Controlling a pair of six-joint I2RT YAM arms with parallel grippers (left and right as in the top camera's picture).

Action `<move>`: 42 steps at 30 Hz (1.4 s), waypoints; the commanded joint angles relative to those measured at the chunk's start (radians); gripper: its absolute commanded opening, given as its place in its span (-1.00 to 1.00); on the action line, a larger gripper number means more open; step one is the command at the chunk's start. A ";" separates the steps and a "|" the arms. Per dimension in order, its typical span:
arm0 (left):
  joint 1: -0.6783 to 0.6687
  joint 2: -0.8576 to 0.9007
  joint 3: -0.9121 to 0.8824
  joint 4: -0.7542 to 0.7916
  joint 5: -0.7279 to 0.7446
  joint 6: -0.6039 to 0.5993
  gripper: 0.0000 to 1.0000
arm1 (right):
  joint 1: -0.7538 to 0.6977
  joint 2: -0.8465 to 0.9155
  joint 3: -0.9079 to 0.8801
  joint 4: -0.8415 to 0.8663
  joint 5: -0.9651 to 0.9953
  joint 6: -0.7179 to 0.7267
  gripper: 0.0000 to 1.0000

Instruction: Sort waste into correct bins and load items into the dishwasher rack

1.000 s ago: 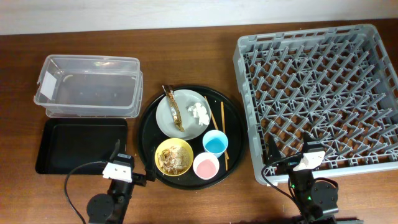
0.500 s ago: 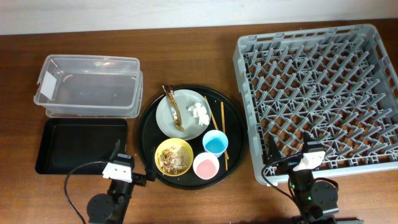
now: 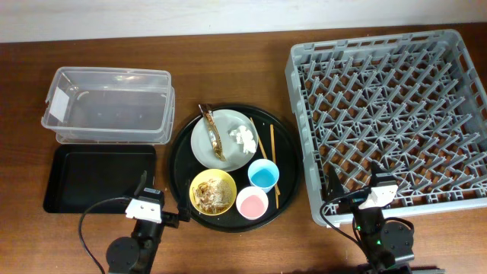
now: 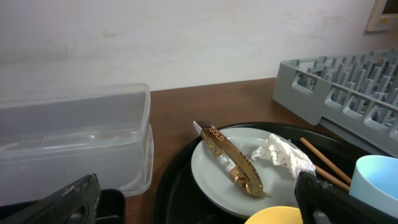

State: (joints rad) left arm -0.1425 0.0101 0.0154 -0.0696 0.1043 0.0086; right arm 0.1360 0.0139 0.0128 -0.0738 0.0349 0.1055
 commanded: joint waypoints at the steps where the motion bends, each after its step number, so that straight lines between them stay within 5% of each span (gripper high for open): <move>1: 0.004 -0.005 -0.007 0.002 0.001 0.019 0.99 | -0.006 -0.008 -0.007 -0.005 -0.002 0.006 0.97; 6: 0.001 -0.005 -0.006 0.034 0.148 0.018 0.99 | -0.005 -0.008 0.001 0.010 -0.312 0.007 0.97; 10: 0.001 -0.002 0.122 0.045 0.219 -0.069 0.99 | -0.006 0.008 0.265 -0.282 -0.338 0.018 0.97; 15: 0.001 0.230 0.620 -0.487 0.232 -0.095 0.99 | -0.006 0.267 0.791 -0.860 -0.338 0.018 0.97; 17: 0.001 0.437 0.851 -0.724 0.375 -0.095 0.99 | -0.005 0.418 0.973 -1.044 -0.360 0.018 0.97; 22: 0.000 0.690 1.082 -0.806 0.634 -0.131 0.99 | -0.005 0.560 1.152 -1.120 -0.518 0.018 0.97; 25: -0.050 0.845 1.081 -0.949 0.534 -0.135 0.99 | -0.006 0.562 1.153 -1.128 -0.533 0.030 0.97; 28: -0.169 0.982 1.063 -0.994 0.341 -0.136 0.42 | -0.006 0.562 1.152 -1.128 -0.533 0.082 0.97; 33: -0.443 1.388 1.049 -0.941 0.084 -0.219 0.19 | -0.006 0.562 1.152 -1.154 -0.533 0.087 0.97; 38: -0.492 1.615 1.049 -0.829 0.082 -0.232 -0.09 | -0.006 0.562 1.152 -1.172 -0.532 0.087 0.97; 40: -0.496 1.631 1.049 -0.805 0.093 -0.232 -0.38 | -0.006 0.562 1.152 -1.172 -0.532 0.087 0.97; 41: -0.497 1.632 1.049 -0.806 0.106 -0.233 -0.79 | -0.006 0.562 1.152 -1.172 -0.532 0.087 0.97; 42: -0.497 1.630 1.049 -0.810 0.135 -0.232 -0.99 | -0.006 0.562 1.152 -1.172 -0.532 0.087 0.97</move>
State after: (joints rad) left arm -0.6327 1.6333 1.0683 -0.8768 0.2050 -0.2203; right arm 0.1360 0.5732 1.1492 -1.2465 -0.4889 0.1841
